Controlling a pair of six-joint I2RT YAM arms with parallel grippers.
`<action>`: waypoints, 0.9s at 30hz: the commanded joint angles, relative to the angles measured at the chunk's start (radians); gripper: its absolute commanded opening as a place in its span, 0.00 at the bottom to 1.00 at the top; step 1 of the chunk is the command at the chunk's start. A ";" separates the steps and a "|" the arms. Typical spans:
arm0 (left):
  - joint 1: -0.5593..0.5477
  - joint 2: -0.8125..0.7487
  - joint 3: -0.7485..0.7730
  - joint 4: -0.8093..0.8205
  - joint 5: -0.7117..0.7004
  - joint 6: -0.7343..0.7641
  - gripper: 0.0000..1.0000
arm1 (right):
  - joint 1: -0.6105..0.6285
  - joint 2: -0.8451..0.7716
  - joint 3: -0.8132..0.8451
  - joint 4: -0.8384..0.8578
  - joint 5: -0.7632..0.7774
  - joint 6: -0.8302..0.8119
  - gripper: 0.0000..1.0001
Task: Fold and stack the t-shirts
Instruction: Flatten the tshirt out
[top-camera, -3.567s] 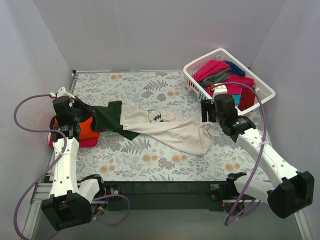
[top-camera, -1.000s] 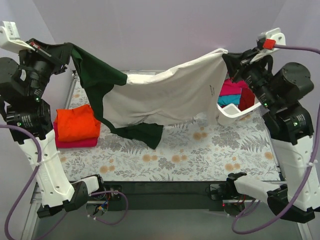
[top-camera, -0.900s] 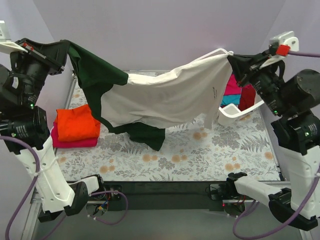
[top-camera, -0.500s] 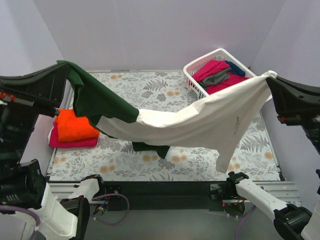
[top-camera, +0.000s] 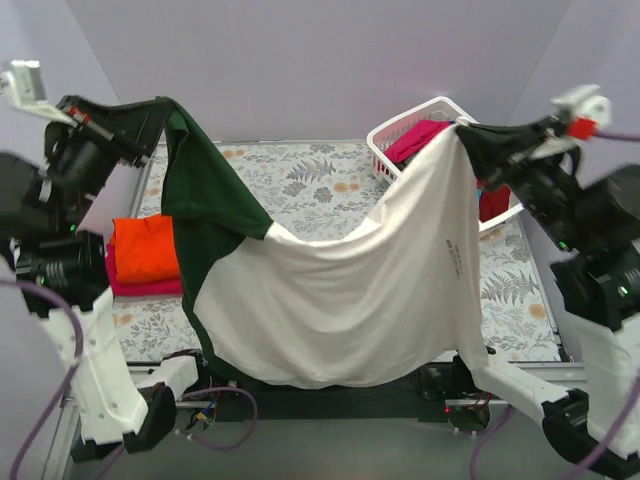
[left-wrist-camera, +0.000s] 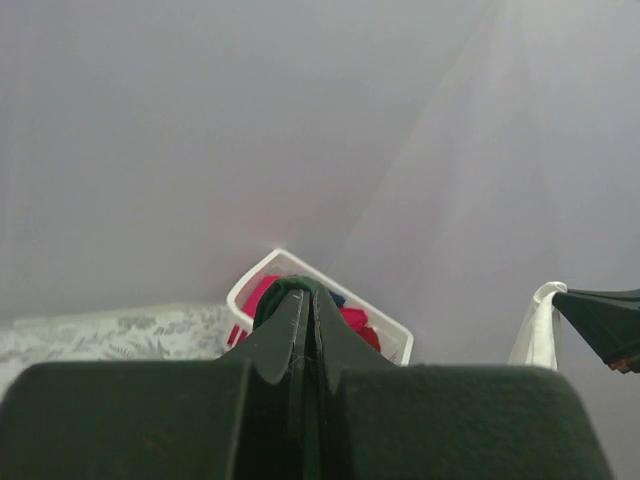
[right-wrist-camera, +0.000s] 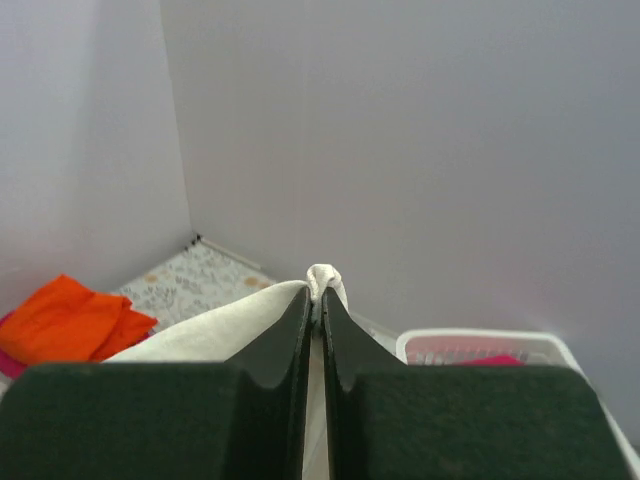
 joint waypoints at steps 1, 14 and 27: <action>0.000 0.139 -0.091 0.029 -0.057 0.047 0.00 | -0.005 0.141 -0.048 0.107 0.053 -0.004 0.01; 0.010 0.593 0.502 -0.020 -0.072 0.087 0.00 | -0.008 0.669 0.459 0.164 -0.022 -0.030 0.01; 0.020 0.025 -0.119 0.248 -0.114 0.021 0.00 | -0.006 0.288 -0.018 0.373 -0.167 -0.039 0.01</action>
